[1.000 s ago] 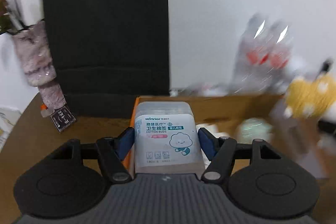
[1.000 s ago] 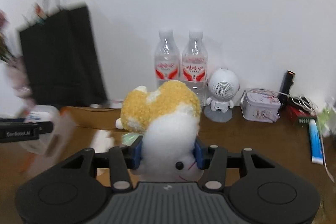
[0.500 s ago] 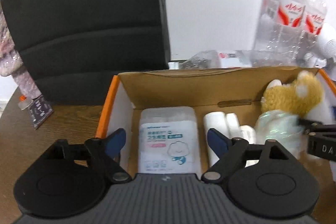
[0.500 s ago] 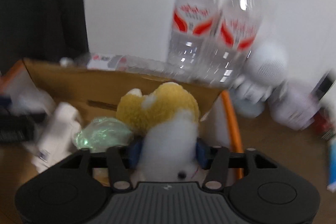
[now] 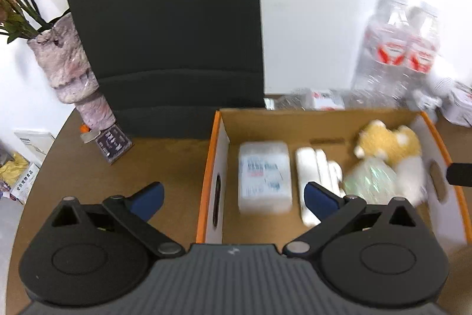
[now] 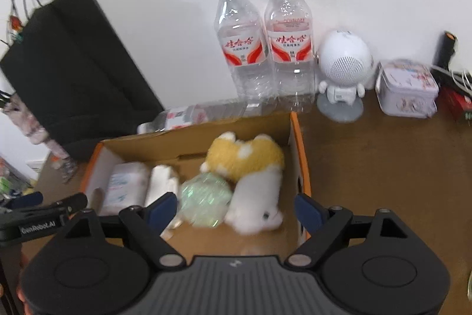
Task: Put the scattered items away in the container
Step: 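Open both tools over the box to drop the tub and sheep, then move both tools back toward the purple cloth and blue pouch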
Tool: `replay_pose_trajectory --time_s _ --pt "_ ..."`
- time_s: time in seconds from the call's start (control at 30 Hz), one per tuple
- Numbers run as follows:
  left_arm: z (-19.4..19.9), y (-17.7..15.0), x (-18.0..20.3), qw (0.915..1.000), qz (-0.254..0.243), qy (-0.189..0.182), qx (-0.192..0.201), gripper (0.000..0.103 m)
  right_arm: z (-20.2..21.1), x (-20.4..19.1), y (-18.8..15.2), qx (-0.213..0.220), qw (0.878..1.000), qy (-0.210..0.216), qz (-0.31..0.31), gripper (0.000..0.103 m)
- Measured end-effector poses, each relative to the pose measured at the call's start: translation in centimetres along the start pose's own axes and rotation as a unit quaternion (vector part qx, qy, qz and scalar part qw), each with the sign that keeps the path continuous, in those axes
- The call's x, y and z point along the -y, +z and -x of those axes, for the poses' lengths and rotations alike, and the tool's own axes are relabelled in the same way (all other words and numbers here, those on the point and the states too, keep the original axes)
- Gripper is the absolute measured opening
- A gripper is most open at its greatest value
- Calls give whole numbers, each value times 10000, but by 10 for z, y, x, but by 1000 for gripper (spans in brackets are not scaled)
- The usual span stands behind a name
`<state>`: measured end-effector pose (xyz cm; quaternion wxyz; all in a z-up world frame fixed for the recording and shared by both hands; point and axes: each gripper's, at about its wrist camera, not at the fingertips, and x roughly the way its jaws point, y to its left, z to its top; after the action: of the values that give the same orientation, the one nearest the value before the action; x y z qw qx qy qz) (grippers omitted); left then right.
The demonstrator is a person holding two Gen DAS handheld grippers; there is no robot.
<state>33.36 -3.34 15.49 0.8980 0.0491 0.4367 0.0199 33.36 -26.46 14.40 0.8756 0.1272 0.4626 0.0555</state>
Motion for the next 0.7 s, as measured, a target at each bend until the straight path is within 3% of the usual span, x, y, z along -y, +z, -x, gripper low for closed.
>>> replay_pose_trajectory --time_s 0.13,0.2,0.23,0.33,0.43,0.53,0.7 --pt "40 -36 -3 9999 82 -10 88 103 32 -9 -30 -11 9998 -29 182 89" --pt "67 -76 -3 9987 31 -190 480 103 53 -8 -64 236 9990 16 383 93" --pt "80 -101 -2 9968 23 -330 729 103 63 -5 -86 406 9981 55 463 99" --pt "105 -178 0 9913 66 -635 1150 103 81 -2 -171 871 9943 -48 609 101" --pt "114 -249 6 9867 55 -417 1569 103 85 -4 -248 1108 9904 -196 809 101" --pt "112 -301 10 9877 -171 -212 1542 103 84 -2 -311 1205 9887 -258 851 101" --pt "106 -341 -3 9881 17 -840 1285 103 87 -15 -357 1338 9835 -374 1162 101"
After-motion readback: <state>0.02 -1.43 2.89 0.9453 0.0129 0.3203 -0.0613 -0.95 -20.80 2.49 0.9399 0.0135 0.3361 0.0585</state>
